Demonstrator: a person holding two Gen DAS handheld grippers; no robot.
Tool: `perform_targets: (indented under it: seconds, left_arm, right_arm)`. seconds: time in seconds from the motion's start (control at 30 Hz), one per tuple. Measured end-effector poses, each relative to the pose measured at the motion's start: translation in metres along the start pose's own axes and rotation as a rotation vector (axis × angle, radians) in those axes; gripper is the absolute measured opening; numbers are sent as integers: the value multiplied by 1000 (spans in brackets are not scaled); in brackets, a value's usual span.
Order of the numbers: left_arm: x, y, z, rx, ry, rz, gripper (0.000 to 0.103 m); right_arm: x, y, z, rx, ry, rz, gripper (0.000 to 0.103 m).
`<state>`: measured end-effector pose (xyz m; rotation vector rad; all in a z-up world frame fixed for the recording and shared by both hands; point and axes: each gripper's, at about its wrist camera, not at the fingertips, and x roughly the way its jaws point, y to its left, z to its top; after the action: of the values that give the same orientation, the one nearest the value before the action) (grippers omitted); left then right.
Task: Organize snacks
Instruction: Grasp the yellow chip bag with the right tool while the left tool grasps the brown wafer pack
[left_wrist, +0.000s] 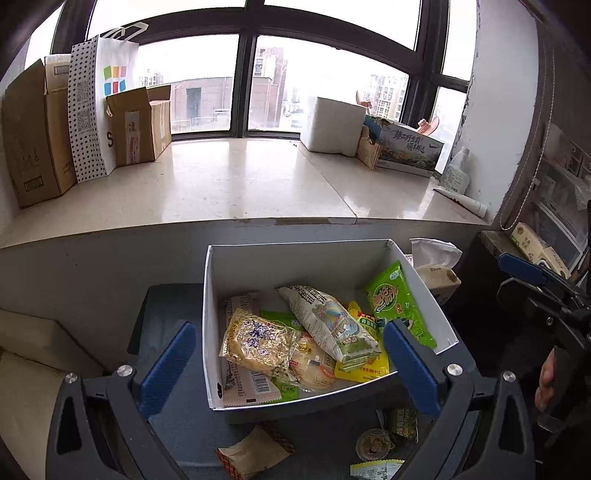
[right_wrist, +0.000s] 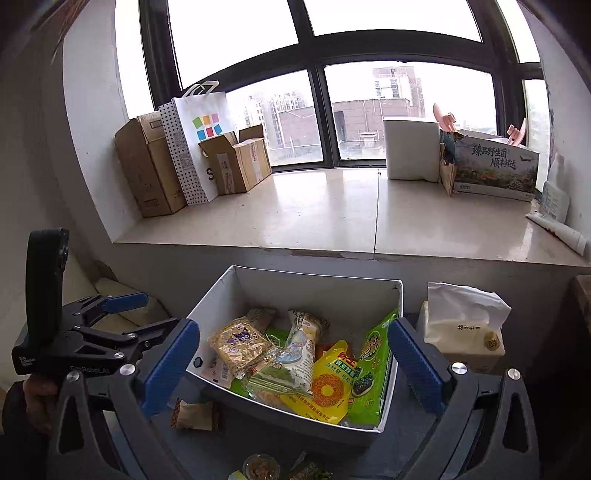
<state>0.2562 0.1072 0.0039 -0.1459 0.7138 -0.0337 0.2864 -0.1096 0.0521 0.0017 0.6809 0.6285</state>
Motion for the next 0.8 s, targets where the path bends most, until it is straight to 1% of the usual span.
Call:
perform_targets:
  seconds: [0.1,0.17,0.23,0.3,0.37,0.5,0.63,0.73,0.8]
  left_arm:
    - [-32,-9,-14,31,-31,-15,103]
    - [-47,-15,-26,38,-38,0,103]
    - [-60,-18,-40,40,-41,-17,103]
    - [-68,-20,-57,40,-38,-16,103]
    - [-71,-21,-76,33,-19,-19,103]
    - [-71,-13,-112,-33,23,-41,103]
    - [-69,-8,-144,-62,62,-39,103]
    - [-69,-3,-158,-83,87,-28,103]
    - [-71,3,-164,-97,92,-26,103]
  right_arm:
    - [-32,4,-12,2,-35,36,103]
    - [-50,6,-24,-7,-51,53,103]
    - [-66,7,-39,-6,-59,44,103]
    - [-77,6,-58,-2,-48,49,103]
    - [-84,5,-79,11,-32,48,103]
    - [-83,4,-126,34,39,54,103]
    - [-59,11,-166,31,169,54,103]
    - [-40,24,-182,14,235,66,103]
    - [-27,33,-187,-4,264,77,103]
